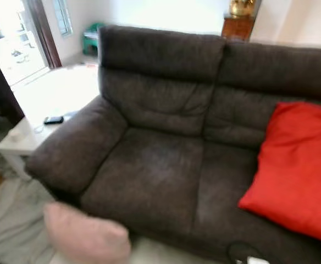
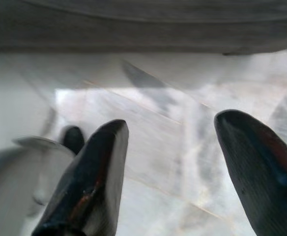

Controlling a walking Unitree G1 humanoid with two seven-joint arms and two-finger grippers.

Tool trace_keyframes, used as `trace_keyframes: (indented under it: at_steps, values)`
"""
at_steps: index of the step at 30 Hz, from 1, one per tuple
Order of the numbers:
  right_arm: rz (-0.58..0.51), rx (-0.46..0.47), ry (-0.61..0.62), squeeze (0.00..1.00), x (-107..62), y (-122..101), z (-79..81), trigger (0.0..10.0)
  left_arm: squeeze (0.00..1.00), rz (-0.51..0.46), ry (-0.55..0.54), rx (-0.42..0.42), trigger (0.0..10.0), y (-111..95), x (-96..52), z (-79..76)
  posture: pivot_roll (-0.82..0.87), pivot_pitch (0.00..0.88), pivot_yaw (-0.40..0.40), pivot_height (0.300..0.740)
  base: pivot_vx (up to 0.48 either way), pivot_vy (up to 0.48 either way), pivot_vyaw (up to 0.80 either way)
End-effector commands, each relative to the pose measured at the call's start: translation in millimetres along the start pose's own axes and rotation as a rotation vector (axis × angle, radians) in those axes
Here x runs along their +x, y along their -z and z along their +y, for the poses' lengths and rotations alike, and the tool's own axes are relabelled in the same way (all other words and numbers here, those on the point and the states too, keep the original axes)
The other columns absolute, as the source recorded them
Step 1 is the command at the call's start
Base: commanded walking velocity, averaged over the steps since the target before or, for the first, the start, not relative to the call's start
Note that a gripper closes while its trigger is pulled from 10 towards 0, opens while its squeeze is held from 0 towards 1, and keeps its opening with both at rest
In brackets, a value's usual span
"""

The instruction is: Move the pillow to the sofa from floor

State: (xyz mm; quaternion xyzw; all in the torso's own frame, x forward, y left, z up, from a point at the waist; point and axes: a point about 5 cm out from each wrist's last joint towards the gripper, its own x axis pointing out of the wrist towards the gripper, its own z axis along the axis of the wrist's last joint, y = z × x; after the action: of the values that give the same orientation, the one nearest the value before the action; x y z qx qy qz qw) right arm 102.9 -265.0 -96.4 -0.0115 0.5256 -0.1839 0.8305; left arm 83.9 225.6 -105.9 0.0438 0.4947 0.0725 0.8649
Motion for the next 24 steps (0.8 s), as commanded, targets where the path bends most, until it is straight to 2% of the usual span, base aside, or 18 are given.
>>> trace_keyframes:
  at_steps: [1, 24]
  values:
    - [-0.030, 0.013, -0.022, 0.00, 0.9, -8.1, 7.4, 10.0, 0.00, 0.010, -0.016, 0.015, 10.0, 1.9, -0.8, 7.5, 0.03, 0.000, 0.008, 0.740, 0.000, 0.300, 0.00]
    - [-0.019, 0.034, -0.026, 0.00, 0.9, -6.4, 7.6, 10.0, 0.00, 0.007, -0.018, 0.012, 10.0, 0.7, -0.6, 10.4, 0.04, 0.008, 0.007, 0.740, 0.000, 0.299, 0.00]
